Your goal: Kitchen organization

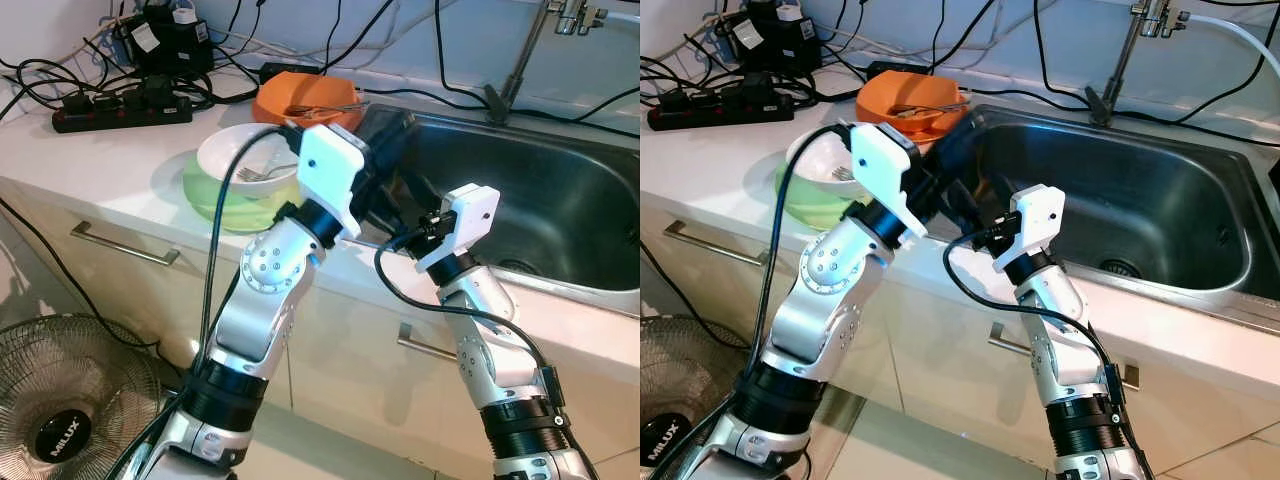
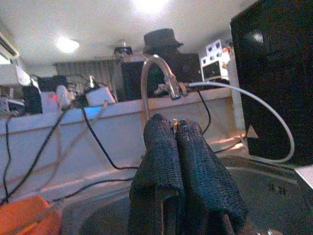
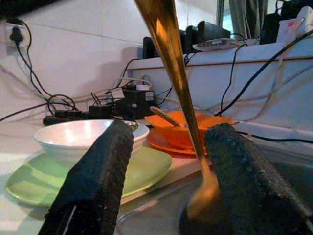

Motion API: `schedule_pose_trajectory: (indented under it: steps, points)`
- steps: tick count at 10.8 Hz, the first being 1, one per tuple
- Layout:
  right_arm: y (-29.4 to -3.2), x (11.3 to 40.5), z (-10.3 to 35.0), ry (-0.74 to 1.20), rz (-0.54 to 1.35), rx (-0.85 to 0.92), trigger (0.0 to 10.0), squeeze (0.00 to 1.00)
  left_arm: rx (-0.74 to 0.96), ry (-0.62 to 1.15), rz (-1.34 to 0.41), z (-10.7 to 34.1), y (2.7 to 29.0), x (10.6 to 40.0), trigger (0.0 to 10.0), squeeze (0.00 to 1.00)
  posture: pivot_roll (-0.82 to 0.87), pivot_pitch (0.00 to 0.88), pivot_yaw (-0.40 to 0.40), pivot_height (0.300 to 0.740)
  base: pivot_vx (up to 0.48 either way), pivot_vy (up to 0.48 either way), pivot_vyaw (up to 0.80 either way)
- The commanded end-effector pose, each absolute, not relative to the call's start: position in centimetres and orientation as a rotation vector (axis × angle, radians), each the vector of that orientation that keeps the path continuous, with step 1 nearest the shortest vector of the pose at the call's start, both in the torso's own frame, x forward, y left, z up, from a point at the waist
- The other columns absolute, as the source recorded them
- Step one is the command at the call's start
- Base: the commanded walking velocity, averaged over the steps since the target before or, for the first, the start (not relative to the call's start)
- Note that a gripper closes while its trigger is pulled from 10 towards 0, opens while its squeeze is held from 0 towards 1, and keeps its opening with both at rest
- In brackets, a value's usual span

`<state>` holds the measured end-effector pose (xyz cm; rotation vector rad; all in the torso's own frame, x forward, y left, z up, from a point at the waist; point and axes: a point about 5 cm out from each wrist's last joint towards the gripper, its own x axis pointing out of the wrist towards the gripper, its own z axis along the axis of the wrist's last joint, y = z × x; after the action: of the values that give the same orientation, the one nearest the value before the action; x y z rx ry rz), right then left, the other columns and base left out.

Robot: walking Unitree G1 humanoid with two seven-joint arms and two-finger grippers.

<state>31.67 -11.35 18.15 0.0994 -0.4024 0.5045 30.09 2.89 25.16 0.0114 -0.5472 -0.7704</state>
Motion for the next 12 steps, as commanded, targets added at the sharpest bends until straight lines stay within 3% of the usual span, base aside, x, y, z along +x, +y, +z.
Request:
schedule_pose_trajectory:
  steps: [1,4,5,6,12]
  points:
    - [-11.25,31.57,18.67,-0.422,0.507,0.106,10.0,0.00,0.014,-0.542,-0.819,25.18,2.36,29.62,10.0,0.00,0.20,0.054,0.003,0.740,0.000,0.000,0.00]
    - [-11.61,31.85,18.77,-0.425,0.467,0.102,10.0,0.00,0.020,-0.510,-0.848,24.72,2.11,29.48,10.0,0.00,0.20,0.055,0.002,0.740,0.000,0.000,0.00]
    - [-11.75,31.95,18.72,-0.424,0.460,0.100,7.3,0.00,0.023,-0.510,-0.844,24.73,2.16,29.49,10.0,0.00,0.20,0.055,0.002,0.740,0.000,0.000,0.00]
    - [-11.75,31.95,18.63,-0.422,0.460,0.099,0.0,0.00,0.024,-0.510,-0.842,24.75,2.21,29.52,10.0,0.00,0.20,0.055,0.002,0.740,0.000,0.000,0.00]
    - [-11.67,32.03,18.39,-0.418,0.455,0.108,0.0,0.00,0.012,-0.498,-0.835,24.67,2.35,29.61,10.0,0.00,0.20,0.057,0.000,0.740,0.000,0.000,0.00]
